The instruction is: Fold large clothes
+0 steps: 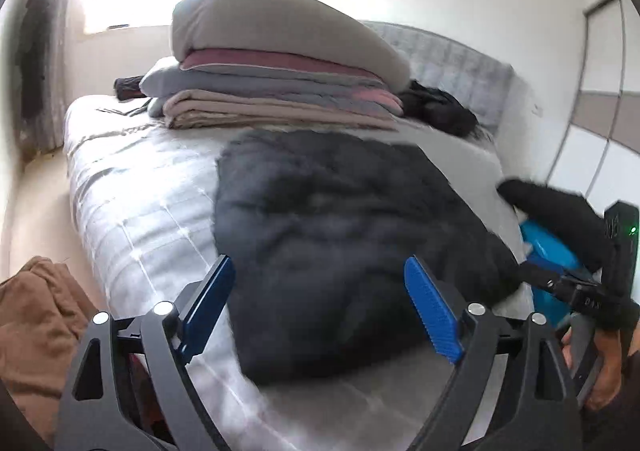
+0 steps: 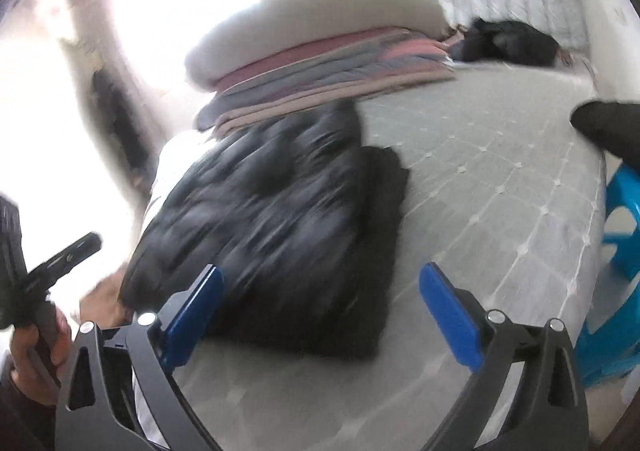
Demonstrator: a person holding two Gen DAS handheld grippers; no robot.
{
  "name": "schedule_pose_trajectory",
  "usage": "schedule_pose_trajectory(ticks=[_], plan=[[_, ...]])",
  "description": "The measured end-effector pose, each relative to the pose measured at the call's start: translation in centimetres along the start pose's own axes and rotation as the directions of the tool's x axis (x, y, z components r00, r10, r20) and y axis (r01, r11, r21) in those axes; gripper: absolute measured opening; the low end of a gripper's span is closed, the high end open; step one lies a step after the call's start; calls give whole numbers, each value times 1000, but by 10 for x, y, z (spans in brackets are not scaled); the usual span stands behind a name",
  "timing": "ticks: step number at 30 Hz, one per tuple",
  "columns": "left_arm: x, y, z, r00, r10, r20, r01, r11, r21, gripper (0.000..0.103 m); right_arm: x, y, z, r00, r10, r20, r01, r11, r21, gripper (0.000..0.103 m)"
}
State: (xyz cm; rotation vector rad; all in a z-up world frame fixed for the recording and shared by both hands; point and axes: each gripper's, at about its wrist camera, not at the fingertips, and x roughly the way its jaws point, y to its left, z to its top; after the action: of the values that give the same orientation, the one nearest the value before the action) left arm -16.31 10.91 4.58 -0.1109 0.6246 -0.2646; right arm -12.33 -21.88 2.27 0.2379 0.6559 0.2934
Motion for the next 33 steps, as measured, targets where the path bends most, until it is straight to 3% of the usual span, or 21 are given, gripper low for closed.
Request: schedule_pose_trajectory(ticks=[3, 6, 8, 12, 14, 22, 33], plan=[[-2, -14, -12, 996, -3, -89, 0, 1000, -30, 88, -4, 38, -1, 1000, 22, -18, -23, 998, -66, 95], [-10, -18, -22, 992, 20, -121, -28, 998, -60, 89, -1, 64, -16, 997, -7, -76, -2, 993, -119, 96], [-21, -24, -27, 992, 67, -110, -75, 994, -73, 95, 0, 74, -21, 995, -14, -102, 2, 994, -109, 96], [-31, -39, -32, 975, 189, -117, -190, 982, 7, 95, -9, 85, -25, 994, -38, -99, 28, 994, -104, 96], [-37, -44, -32, 971, 212, -114, -212, 977, 12, 95, -23, 95, -28, 995, -53, -85, 43, 993, -109, 96], [-60, -55, -27, 968, 231, -98, -230, 973, 19, 95, -53, 104, -20, 996, -89, -27, 86, 990, -108, 96], [-73, -62, -26, 966, 247, -78, -244, 969, 45, 95, -64, 106, -18, 995, -94, -11, 93, 990, -105, 96]])
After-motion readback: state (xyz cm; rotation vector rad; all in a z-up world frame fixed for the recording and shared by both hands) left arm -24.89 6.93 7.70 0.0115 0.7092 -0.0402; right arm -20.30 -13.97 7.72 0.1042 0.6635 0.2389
